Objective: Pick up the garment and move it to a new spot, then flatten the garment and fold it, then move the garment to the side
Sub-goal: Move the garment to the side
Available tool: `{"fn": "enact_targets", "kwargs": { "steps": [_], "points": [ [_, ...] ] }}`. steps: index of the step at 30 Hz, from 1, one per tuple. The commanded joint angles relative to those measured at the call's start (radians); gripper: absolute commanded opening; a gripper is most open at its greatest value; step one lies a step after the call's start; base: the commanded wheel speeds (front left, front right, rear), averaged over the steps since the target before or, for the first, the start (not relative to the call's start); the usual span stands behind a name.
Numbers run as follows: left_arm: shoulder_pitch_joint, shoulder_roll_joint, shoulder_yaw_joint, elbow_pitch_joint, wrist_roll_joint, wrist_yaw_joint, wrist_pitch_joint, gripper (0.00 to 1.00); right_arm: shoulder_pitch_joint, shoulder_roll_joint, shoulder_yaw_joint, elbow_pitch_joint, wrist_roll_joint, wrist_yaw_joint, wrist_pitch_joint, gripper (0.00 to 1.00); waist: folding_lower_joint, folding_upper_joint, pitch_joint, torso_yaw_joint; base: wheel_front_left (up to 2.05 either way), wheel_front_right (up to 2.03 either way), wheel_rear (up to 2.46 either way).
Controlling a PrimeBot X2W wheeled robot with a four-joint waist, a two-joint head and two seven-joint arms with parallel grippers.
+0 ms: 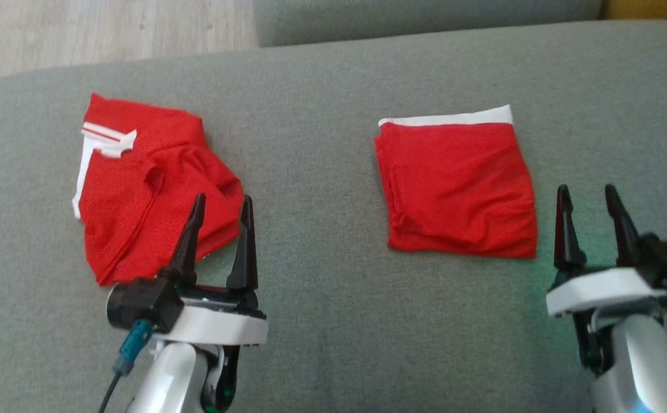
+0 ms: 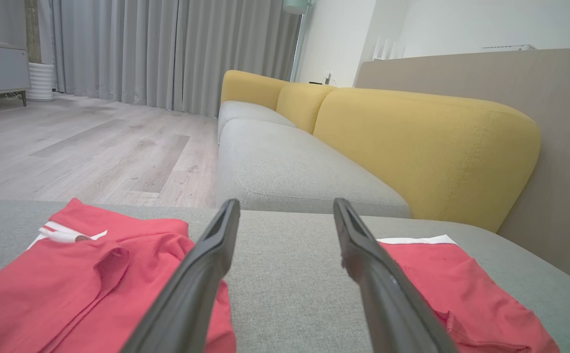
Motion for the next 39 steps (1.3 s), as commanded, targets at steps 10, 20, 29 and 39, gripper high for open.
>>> {"fn": "enact_targets", "kwargs": {
  "steps": [10, 20, 29, 39],
  "points": [
    [-0.103, 0.006, -0.005, -0.04, 0.013, -0.005, -0.005, 1.0, -0.22, -0.002, -0.024, 0.121, -0.018, 0.002, 0.147, 1.0, 0.0, 0.0, 0.122, 0.071, 0.0, 0.0, 0.0],
    [-0.132, 0.006, -0.025, -0.04, 0.005, 0.003, -0.005, 1.0, -0.318, -0.001, -0.058, 0.347, 0.003, 0.002, 0.212, 1.0, 0.0, 0.0, 0.157, 0.115, 0.0, 0.0, 0.0],
    [-0.124, 0.006, -0.018, -0.04, 0.008, 0.008, -0.005, 1.0, -0.344, -0.021, -0.026, 0.397, -0.13, 0.002, 0.149, 0.0, 0.0, 0.0, 0.12, 0.097, 0.0, 0.0, 0.0],
    [-0.1, 0.006, -0.013, -0.047, 0.003, 0.012, -0.005, 1.0, -0.341, -0.189, 0.137, 0.333, -0.219, 0.002, 0.17, 0.0, 0.0, 0.0, 0.066, 0.061, 0.0, 0.0, 0.0]
  ]
}}
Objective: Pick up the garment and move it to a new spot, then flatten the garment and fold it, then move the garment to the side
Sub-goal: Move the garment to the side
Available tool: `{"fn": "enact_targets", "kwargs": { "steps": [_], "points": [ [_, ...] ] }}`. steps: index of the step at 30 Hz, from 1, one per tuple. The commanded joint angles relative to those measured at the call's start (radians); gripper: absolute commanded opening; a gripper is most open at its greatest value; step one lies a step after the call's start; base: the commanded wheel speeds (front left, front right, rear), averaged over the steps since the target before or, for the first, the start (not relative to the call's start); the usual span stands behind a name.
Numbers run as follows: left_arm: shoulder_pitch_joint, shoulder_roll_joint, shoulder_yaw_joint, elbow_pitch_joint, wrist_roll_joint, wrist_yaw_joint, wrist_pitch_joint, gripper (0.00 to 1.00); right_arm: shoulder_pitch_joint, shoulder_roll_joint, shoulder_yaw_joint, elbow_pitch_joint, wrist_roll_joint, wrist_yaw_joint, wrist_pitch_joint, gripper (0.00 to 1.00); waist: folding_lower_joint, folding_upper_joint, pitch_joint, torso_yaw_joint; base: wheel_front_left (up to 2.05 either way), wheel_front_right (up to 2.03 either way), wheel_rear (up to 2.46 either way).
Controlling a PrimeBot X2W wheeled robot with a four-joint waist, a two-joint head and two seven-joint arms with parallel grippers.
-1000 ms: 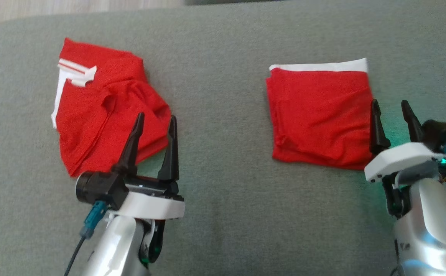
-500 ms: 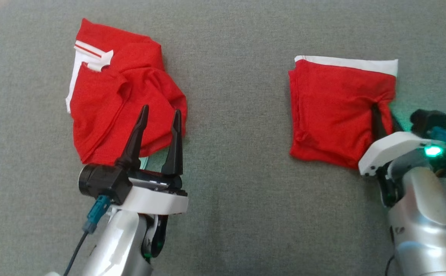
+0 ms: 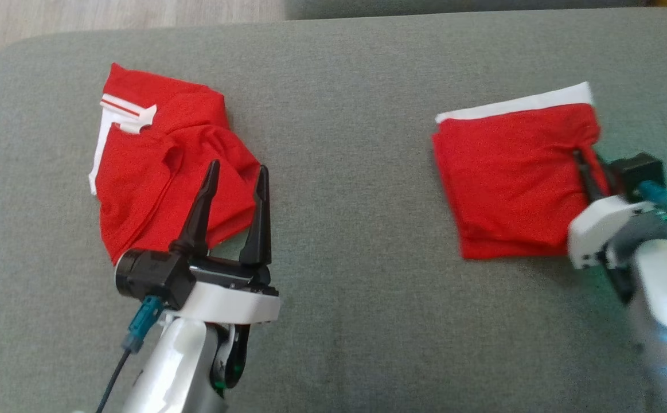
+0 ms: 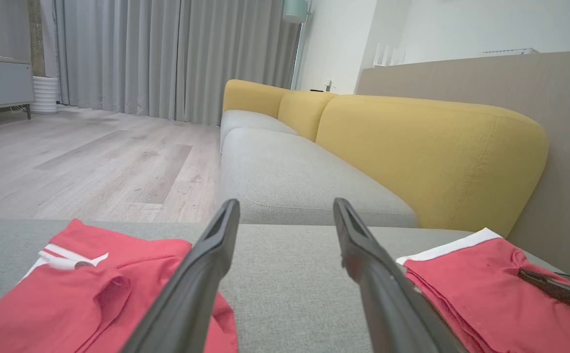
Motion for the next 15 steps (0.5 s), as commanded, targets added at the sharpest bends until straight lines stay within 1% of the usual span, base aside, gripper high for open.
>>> {"fn": "enact_targets", "kwargs": {
  "steps": [1, 5, 6, 9, 10, 12, 15],
  "points": [
    [-0.009, 0.007, 0.034, -0.039, -0.005, 0.006, -0.005, 1.0, -0.013, -0.061, 0.045, -0.042, 0.007, 0.002, 0.013, 0.0, 0.0001, 0.0, -0.003, -0.007, 0.0, 0.0, 0.0],
    [-0.013, 0.007, 0.035, -0.053, -0.003, 0.009, -0.005, 1.0, -0.024, -0.224, 0.107, -0.052, 0.038, 0.002, 0.046, 0.0, 0.0001, 0.0, 0.017, -0.011, 0.0, 0.0, 0.0],
    [-0.013, 0.007, 0.035, -0.053, -0.003, 0.009, -0.005, 1.0, -0.024, -0.224, 0.107, -0.052, 0.038, 0.002, 0.046, 0.0, 0.0001, 0.0, 0.017, -0.011, 0.0, 0.0, 0.0],
    [-0.022, 0.007, 0.035, -0.066, 0.0, 0.008, -0.005, 1.0, -0.042, -0.34, 0.11, -0.04, 0.068, 0.002, 0.066, 0.0, 0.0001, 0.0, 0.043, -0.009, 0.0, 0.0, 0.0],
    [-0.03, 0.007, 0.033, -0.07, 0.0, 0.006, -0.005, 1.0, -0.052, -0.405, 0.089, -0.023, 0.085, 0.002, 0.067, 0.0, 0.0001, 0.0, 0.062, -0.003, 0.0, 0.0, 0.0],
    [-0.043, 0.007, 0.034, -0.072, 0.001, 0.003, -0.005, 1.0, -0.059, -0.465, 0.064, 0.005, 0.097, 0.002, 0.056, 0.0, 0.0001, 0.0, 0.081, 0.005, 0.0, 0.0, 0.0],
    [-0.061, 0.007, 0.039, -0.073, 0.008, -0.002, -0.005, 1.0, -0.074, -0.518, 0.031, 0.043, 0.107, 0.002, 0.035, 0.0, 0.0001, 0.0, 0.107, 0.014, 0.0, 0.0, 0.0]
  ]
}}
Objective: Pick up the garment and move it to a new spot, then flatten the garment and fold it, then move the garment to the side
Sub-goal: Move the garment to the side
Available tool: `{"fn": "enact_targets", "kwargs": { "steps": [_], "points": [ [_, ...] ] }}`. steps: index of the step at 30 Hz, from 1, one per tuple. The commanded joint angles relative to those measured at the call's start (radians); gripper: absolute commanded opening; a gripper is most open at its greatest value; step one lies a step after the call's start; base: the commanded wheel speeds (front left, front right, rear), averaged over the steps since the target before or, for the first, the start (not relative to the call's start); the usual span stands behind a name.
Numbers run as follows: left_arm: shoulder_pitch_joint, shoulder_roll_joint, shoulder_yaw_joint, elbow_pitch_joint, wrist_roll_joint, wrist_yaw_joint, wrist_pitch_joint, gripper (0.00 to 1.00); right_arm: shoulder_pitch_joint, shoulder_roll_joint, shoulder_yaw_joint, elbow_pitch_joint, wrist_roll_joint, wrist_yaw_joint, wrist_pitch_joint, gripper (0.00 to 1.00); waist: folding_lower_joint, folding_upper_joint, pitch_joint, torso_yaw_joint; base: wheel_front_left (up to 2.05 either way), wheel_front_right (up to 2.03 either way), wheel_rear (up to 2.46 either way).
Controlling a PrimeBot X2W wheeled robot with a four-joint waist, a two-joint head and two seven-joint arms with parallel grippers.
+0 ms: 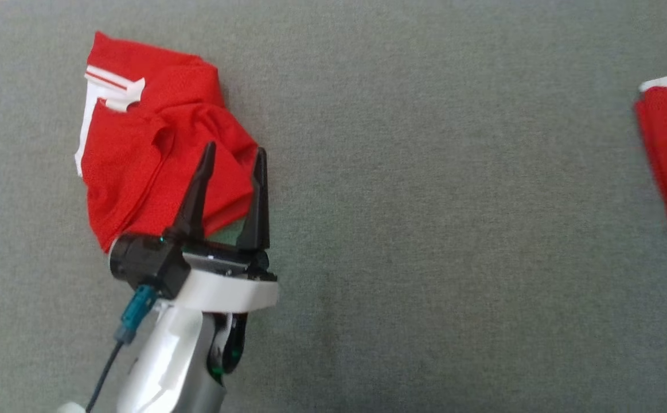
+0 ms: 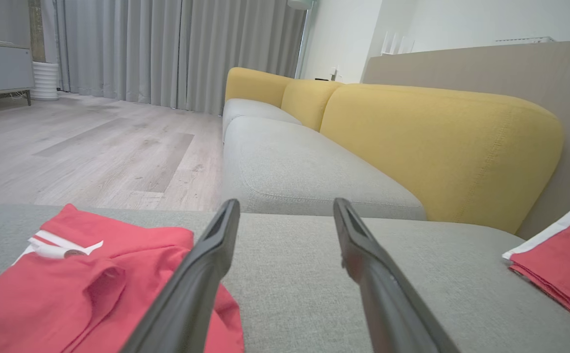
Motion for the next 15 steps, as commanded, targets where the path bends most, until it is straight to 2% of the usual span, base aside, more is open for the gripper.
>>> {"fn": "enact_targets", "kwargs": {
  "steps": [1, 6, 15],
  "points": [
    [-0.039, 0.007, 0.037, -0.038, 0.009, -0.002, -0.005, 1.0, -0.011, -0.039, 0.002, -0.017, 0.002, 0.002, -0.016, 0.0, 0.0, 0.0, 0.017, 0.009, 0.0, 0.0, 0.0],
    [-0.057, 0.007, 0.05, -0.037, 0.013, -0.008, -0.005, 1.0, -0.039, -0.051, -0.033, 0.01, -0.018, 0.002, -0.034, 0.0, 0.0, 0.0, 0.047, 0.012, 0.0, 0.0, 0.0],
    [-0.07, 0.007, 0.047, -0.031, 0.011, -0.006, -0.005, 1.0, -0.065, -0.011, -0.091, 0.03, -0.067, 0.002, -0.015, 0.0, 0.0, 0.0, 0.06, 0.006, 0.0, 0.0, 0.0]
  ]
}}
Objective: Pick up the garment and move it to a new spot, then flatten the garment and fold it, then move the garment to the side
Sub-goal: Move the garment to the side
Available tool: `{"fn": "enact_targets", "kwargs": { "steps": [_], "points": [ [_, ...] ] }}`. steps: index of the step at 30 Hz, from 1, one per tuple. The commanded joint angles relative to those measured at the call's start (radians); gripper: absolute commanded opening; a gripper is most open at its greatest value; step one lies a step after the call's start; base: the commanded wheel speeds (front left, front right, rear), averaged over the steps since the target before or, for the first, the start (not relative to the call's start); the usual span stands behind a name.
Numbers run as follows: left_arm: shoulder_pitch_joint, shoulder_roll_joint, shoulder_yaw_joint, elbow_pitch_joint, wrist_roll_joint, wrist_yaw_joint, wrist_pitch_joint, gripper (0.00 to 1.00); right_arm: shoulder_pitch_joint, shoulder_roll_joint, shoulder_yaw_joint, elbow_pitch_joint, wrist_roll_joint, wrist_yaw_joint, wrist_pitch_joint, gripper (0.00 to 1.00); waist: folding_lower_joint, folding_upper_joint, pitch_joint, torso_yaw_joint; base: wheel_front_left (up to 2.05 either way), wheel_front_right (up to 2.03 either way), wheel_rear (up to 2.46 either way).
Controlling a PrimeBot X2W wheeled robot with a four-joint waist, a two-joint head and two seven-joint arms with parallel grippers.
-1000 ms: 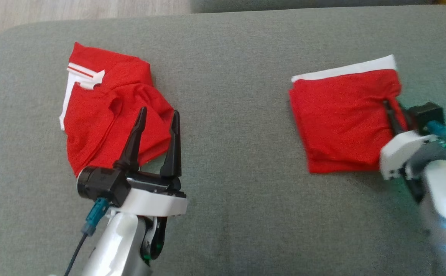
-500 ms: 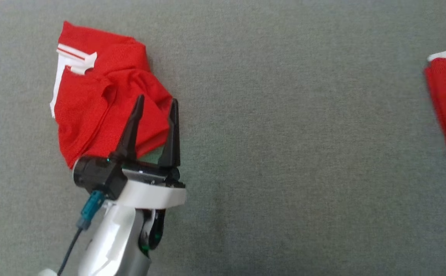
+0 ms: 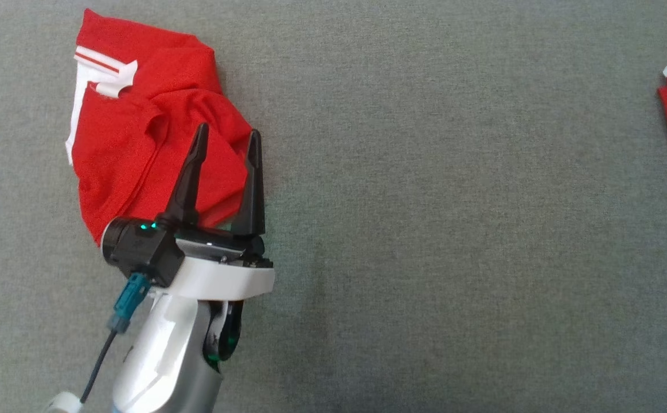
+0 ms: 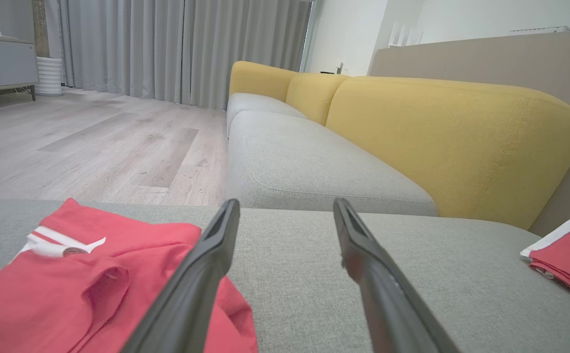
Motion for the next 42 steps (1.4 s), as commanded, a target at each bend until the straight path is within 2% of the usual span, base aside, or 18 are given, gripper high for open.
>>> {"fn": "enact_targets", "kwargs": {
  "steps": [1, 2, 3, 11, 14, 17, 23, 28, 33, 37, 39, 42],
  "points": [
    [-0.034, 0.007, 0.031, -0.029, 0.004, 0.002, -0.005, 1.0, -0.006, -0.019, -0.011, -0.02, -0.013, 0.002, 0.01, 0.03, -0.0001, 0.0, -0.003, -0.002, 0.0, 0.0, 0.0],
    [-0.033, 0.007, 0.032, -0.028, 0.004, 0.002, -0.005, 1.0, -0.003, -0.011, -0.018, -0.022, -0.019, 0.002, 0.014, 0.76, -0.0001, 0.0, -0.007, -0.004, 0.0, 0.0, 0.0],
    [-0.032, 0.007, 0.032, -0.026, 0.004, 0.002, -0.005, 1.0, 0.0, -0.001, -0.03, -0.022, -0.02, 0.002, 0.02, 1.0, -0.0001, 0.0, -0.012, -0.006, 0.0, 0.0, 0.0],
    [-0.017, 0.007, 0.061, -0.024, 0.004, 0.003, -0.005, 1.0, 0.013, 0.076, -0.131, -0.08, -0.062, 0.002, 0.026, 1.0, -0.0001, 0.0, -0.075, -0.028, 0.0, 0.0, 0.0],
    [-0.006, 0.007, 0.079, -0.026, 0.009, 0.0, -0.005, 1.0, 0.004, 0.139, -0.19, -0.122, -0.055, 0.002, 0.024, 1.0, -0.0001, 0.0, -0.108, -0.036, 0.0, 0.0, 0.0],
    [0.01, 0.007, 0.102, -0.029, 0.009, -0.001, -0.005, 1.0, -0.002, 0.231, -0.229, -0.181, -0.042, 0.002, 0.02, 1.0, -0.0001, 0.0, -0.145, -0.049, 0.0, 0.0, 0.0],
    [0.039, 0.007, 0.132, -0.032, 0.012, -0.005, -0.005, 1.0, 0.01, 0.37, -0.22, -0.339, -0.028, 0.002, 0.003, 1.0, -0.0001, 0.0, -0.201, -0.061, 0.0, 0.0, 0.0],
    [0.074, 0.007, 0.143, -0.041, -0.009, -0.028, -0.005, 1.0, 0.051, 0.492, -0.195, -0.507, 0.046, 0.002, -0.03, 1.0, -0.0001, 0.0, -0.245, -0.067, 0.0, 0.0, 0.0],
    [0.105, 0.007, 0.149, -0.035, -0.006, -0.032, -0.005, 1.0, 0.129, 0.594, -0.15, -0.646, 0.126, 0.002, -0.038, 1.0, -0.0001, 0.0, -0.276, -0.069, 0.0, 0.0, 0.0],
    [0.134, 0.007, 0.158, -0.03, -0.019, -0.027, -0.005, 1.0, 0.192, 0.63, -0.134, -0.69, 0.193, 0.002, -0.044, 1.0, -0.0001, 0.0, -0.296, -0.076, 0.0, 0.0, 0.0],
    [0.147, 0.007, 0.156, -0.023, -0.027, -0.028, -0.005, 1.0, 0.23, 0.631, -0.092, -0.681, 0.255, 0.002, -0.063, 1.0, -0.0001, 0.0, -0.304, -0.076, 0.0, 0.0, 0.0],
    [0.159, 0.007, 0.155, -0.015, -0.029, -0.028, -0.005, 1.0, 0.291, 0.631, -0.059, -0.64, 0.29, 0.002, -0.114, 1.0, -0.0001, 0.0, -0.31, -0.072, 0.0, 0.0, 0.0]
  ]
}}
